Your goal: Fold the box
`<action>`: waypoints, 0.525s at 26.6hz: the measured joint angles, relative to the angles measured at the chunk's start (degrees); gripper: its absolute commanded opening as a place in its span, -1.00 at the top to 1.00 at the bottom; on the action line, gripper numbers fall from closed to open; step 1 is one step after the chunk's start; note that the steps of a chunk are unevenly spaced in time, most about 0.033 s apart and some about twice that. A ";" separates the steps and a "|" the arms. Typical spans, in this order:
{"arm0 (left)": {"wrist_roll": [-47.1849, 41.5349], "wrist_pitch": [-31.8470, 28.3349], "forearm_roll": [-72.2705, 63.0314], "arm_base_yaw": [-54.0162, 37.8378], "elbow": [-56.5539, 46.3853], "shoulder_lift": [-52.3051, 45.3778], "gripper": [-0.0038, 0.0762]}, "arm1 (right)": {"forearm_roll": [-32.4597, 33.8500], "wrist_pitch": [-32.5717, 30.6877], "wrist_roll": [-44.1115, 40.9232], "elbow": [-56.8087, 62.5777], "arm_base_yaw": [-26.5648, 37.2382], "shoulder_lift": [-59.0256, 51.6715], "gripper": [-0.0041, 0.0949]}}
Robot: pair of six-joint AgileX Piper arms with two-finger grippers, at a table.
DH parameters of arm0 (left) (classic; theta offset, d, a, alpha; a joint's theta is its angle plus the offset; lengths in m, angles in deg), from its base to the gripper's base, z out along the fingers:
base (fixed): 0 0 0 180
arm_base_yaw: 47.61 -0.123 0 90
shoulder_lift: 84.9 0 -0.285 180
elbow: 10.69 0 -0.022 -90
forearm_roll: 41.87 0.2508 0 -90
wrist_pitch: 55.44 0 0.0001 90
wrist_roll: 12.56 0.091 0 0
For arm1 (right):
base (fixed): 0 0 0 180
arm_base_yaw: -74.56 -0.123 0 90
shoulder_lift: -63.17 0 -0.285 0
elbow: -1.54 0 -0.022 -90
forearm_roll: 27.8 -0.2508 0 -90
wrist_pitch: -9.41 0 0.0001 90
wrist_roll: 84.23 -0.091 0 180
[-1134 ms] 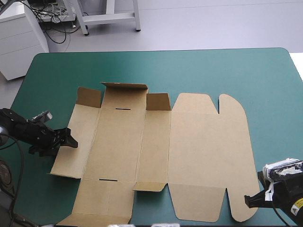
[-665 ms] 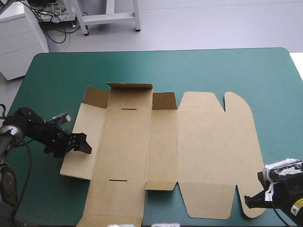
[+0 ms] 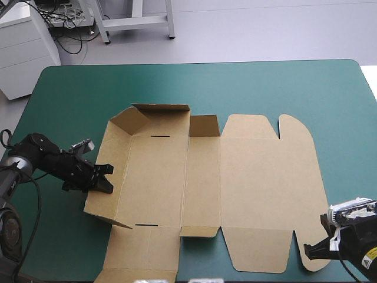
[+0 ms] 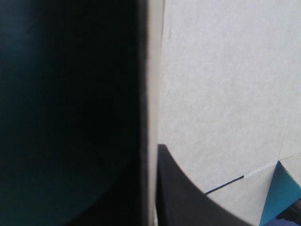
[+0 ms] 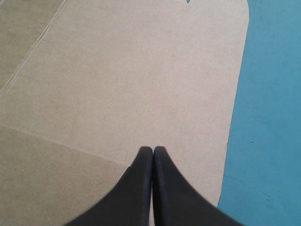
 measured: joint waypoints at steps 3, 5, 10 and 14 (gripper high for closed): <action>-0.24 0.00 0.06 0.02 0.00 -0.07 0.98 | -0.05 0.00 0.00 0.00 0.00 0.00 0.96; -0.35 0.05 0.36 0.02 0.00 -0.14 0.98 | -0.05 0.00 -0.06 0.00 0.00 0.00 0.96; -1.14 0.52 3.57 0.07 3.17 -0.20 0.98 | -0.05 0.00 -0.06 0.00 0.00 0.00 0.96; -2.72 1.46 8.73 2.33 10.08 -0.15 0.98 | -0.10 0.00 -0.06 0.00 0.00 0.00 0.96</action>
